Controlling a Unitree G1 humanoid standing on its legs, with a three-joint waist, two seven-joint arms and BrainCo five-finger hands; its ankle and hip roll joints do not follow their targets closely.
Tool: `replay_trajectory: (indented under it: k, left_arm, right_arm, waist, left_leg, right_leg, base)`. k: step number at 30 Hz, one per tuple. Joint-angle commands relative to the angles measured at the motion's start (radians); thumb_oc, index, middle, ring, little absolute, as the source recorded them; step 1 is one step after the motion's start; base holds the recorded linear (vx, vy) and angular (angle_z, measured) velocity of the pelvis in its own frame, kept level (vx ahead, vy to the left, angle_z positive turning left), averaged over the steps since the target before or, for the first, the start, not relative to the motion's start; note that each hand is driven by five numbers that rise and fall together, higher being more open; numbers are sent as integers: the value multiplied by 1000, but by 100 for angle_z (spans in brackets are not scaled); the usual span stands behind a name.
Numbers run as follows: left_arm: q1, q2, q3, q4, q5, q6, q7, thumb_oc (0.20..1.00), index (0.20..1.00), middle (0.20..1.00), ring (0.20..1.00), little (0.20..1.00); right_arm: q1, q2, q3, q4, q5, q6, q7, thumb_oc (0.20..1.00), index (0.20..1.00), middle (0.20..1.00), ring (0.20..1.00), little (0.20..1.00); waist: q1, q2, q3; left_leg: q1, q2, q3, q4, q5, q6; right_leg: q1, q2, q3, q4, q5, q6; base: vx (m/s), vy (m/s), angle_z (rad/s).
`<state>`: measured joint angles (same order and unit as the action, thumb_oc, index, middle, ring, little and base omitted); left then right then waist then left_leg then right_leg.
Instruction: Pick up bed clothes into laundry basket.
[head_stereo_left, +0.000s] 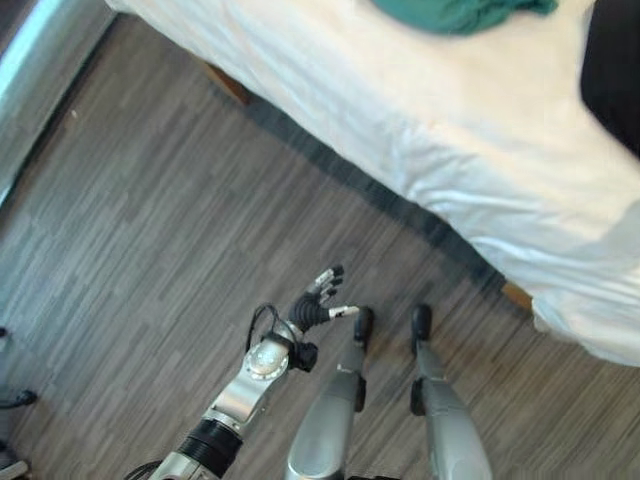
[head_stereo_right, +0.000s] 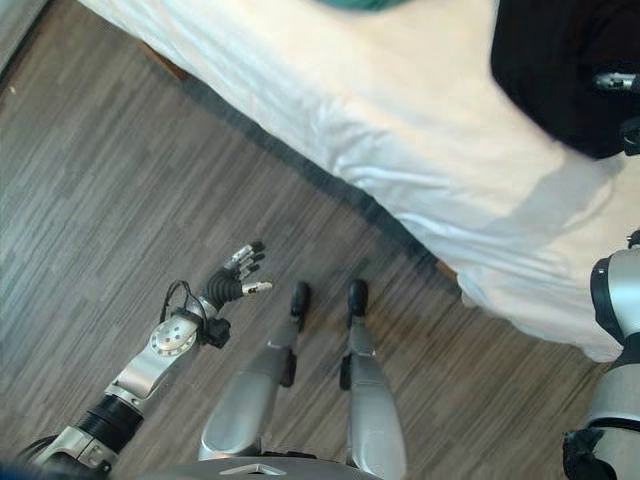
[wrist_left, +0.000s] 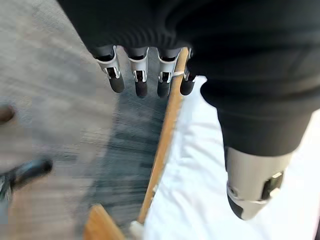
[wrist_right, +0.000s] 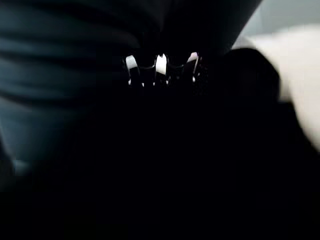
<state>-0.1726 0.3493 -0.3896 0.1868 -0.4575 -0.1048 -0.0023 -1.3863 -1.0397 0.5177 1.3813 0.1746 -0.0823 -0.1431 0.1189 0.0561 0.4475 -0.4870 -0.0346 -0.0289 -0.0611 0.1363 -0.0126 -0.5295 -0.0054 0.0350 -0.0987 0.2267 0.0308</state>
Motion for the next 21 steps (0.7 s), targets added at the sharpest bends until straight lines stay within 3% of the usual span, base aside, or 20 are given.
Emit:
replay_trajectory:
  k: [1, 5, 6, 9, 13, 15, 16, 17, 19, 20, 21]
  left_arm:
    - [1, 6, -25, -106, -50, -44, 11, 1000, 1000, 1000, 1000, 1000]
    - [-17, 2, -17, -99, -70, -52, 17, 1000, 1000, 1000, 1000, 1000]
    - [-24, 5, -12, -95, -73, -55, 19, 1000, 1000, 1000, 1000, 1000]
    - [-52, 13, 3, -67, -54, -64, 29, 1000, 1000, 1000, 1000, 1000]
    - [-69, 28, 38, -54, -25, -73, 51, 1000, 1000, 1000, 1000, 1000]
    - [-75, 54, 105, -43, -3, -78, 78, 1000, 1000, 1000, 1000, 1000]
    - [-83, 60, 122, -34, -5, -79, 83, 1000, 1000, 1000, 1000, 1000]
    - [-86, 69, 110, -34, -5, -79, 83, 1000, 1000, 1000, 1000, 1000]
    - [-119, 97, 154, -5, 2, -74, 93, 1000, 1000, 1000, 1000, 1000]
    - [-123, 102, 144, -5, 2, -74, 93, 1000, 1000, 1000, 1000, 1000]
    - [-152, 129, 144, 11, 20, -71, 98, 1000, 1000, 1000, 1000, 1000]
  right_arm:
    - [7, 3, 104, 63, -39, 54, 70, 1000, 1000, 1000, 1000, 1000]
    - [36, 7, 123, 74, -98, 59, 86, 1000, 1000, 1000, 1000, 1000]
    - [43, 0, 151, 63, -139, 58, 92, 200, 200, 200, 200, 200]
    - [76, -37, 257, 10, -340, 52, 65, 200, 200, 200, 200, 200]
    - [157, -79, 265, -129, -423, 59, 37, 200, 200, 200, 200, 200]
    - [363, -195, 124, -488, -453, 60, -23, 200, 200, 200, 200, 200]
    - [444, -220, 48, -552, -444, 62, -36, 200, 200, 200, 200, 200]
    - [490, -223, 2, -567, -449, 66, -36, 200, 200, 200, 200, 200]
    - [770, -252, -265, -791, -431, 76, -51, 200, 200, 200, 200, 200]
    - [818, -251, -311, -808, -435, 80, -49, 200, 200, 200, 200, 200]
    - [998, -229, -489, -888, -423, 80, -53, 200, 200, 200, 200, 200]
  waist:
    - [1, -4, -43]
    - [-5, -1, -43]
    - [-11, -2, -42]
    - [-34, -6, -42]
    - [-66, -16, -45]
    - [-120, -30, -54]
    - [-139, -29, -56]
    - [-129, -35, -54]
    - [-192, -33, -69]
    - [-183, -37, -67]
    - [-193, -39, -76]
  left_leg:
    - [4, -20, -60, -26, 64, -57]
    - [28, -24, -61, -26, 63, -56]
    - [35, -26, -63, -26, 63, -55]
    - [58, -32, -69, -26, 61, -56]
    - [89, -37, -73, -26, 54, -56]
    - [142, -35, -70, -26, 37, -52]
    - [158, -33, -70, -26, 33, -51]
    - [162, -34, -72, -26, 33, -51]
    - [208, -25, -65, -26, 19, -50]
    - [211, -26, -68, -26, 19, -50]
    - [234, -20, -67, -26, 13, -49]
  right_leg:
    - [12, -7, 50, 11, 39, 79]
    - [29, -7, 55, 11, 34, 72]
    - [36, -9, 56, 11, 32, 68]
    - [61, -15, 55, 11, 22, 60]
    - [92, -18, 52, 11, 10, 52]
    - [142, -22, 49, 13, -6, 38]
    - [152, -23, 44, 27, -17, 33]
    - [157, -23, 42, 27, -18, 33]
    - [171, -14, 40, 99, -65, 21]
    - [173, -14, 38, 102, -68, 21]
    - [190, -9, 36, 122, -91, 17]
  base:
    - [46, -17, -2]
    - [35, -1, 1]
    - [31, 2, 0]
    - [0, 0, 0]
    - [19, 3, 5]
    - [78, -23, 4]
    - [56, -19, 0]
    - [38, -6, -3]
    - [58, -19, 2]
    - [81, -36, 25]
    - [91, -34, 27]
